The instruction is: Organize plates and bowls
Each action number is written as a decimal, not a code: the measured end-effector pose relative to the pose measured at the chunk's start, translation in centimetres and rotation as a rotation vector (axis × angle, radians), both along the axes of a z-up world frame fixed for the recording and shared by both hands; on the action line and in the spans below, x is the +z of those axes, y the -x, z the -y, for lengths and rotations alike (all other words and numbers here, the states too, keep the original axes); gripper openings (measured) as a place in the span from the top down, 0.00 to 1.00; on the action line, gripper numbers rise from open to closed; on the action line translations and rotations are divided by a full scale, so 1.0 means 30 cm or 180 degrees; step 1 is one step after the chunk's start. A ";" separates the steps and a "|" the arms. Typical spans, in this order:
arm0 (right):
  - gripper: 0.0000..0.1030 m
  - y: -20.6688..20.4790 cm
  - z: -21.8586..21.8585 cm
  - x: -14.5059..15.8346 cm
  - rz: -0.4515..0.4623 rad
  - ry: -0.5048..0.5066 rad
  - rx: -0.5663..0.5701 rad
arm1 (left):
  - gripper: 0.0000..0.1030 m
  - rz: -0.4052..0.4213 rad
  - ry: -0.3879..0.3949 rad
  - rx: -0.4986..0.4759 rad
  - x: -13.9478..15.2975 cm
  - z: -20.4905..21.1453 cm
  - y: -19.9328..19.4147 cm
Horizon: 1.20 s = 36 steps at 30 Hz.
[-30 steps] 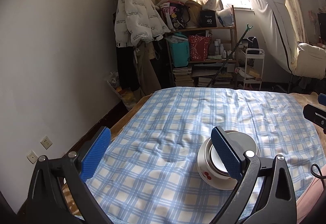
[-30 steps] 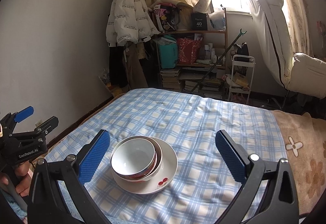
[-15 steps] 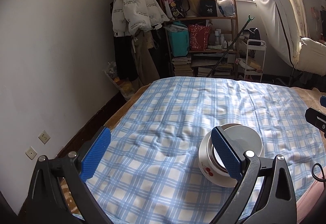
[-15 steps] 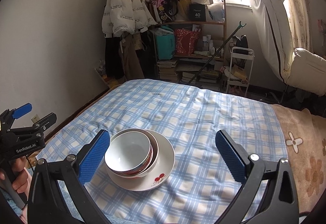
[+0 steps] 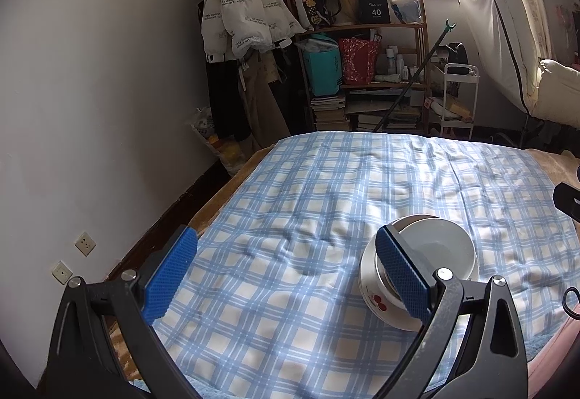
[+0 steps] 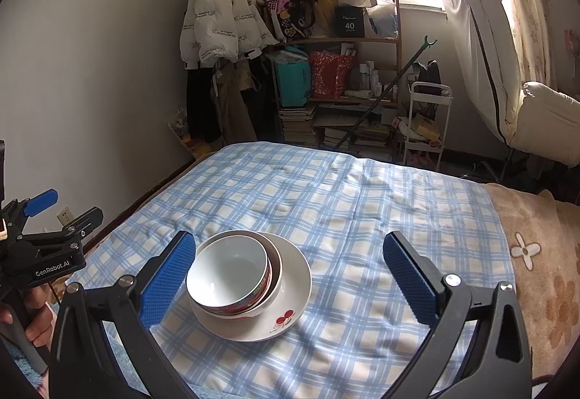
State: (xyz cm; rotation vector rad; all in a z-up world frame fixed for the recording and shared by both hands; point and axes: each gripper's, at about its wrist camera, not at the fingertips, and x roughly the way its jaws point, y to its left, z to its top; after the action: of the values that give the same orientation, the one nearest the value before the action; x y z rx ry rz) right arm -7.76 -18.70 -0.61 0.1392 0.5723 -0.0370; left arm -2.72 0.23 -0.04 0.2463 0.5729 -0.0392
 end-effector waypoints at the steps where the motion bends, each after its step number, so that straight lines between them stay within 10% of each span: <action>1: 0.00 0.000 -0.001 0.001 0.0000 -0.0001 0.0000 | 0.05 -0.0005 -0.0004 0.0004 -0.001 0.000 -0.001; 36: 0.00 -0.001 0.005 -0.006 -0.0007 -0.0009 -0.0006 | 0.05 0.0005 -0.0046 0.0070 -0.010 -0.004 0.002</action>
State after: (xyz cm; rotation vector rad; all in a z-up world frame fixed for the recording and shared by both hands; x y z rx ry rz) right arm -7.72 -18.85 -0.80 0.1424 0.5745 -0.0383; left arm -2.79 0.35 -0.34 0.2541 0.5743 -0.0137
